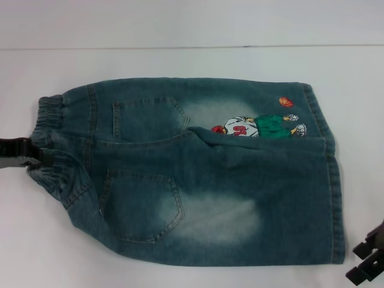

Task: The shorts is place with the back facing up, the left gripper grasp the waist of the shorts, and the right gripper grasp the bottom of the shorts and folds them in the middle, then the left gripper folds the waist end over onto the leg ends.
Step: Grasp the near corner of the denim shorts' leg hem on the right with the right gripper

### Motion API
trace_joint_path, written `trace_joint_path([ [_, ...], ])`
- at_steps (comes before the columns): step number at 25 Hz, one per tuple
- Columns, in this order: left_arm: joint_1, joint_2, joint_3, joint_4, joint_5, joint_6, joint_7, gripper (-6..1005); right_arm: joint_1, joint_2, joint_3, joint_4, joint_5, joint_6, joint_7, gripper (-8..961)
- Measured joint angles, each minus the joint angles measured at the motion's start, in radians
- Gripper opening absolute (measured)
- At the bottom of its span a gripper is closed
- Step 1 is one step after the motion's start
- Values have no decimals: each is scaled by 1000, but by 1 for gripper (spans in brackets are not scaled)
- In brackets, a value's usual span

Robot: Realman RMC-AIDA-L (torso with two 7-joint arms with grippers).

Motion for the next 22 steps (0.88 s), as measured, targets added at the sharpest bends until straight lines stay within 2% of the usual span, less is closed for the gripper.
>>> trace_joint_path([
  [15, 3, -4, 1, -1, 0, -9, 1, 33, 52, 18, 3, 56, 5, 57, -1, 786],
  [22, 3, -6, 1, -1, 0, -17, 4, 33, 68, 19, 11, 49, 25, 47, -10, 776],
])
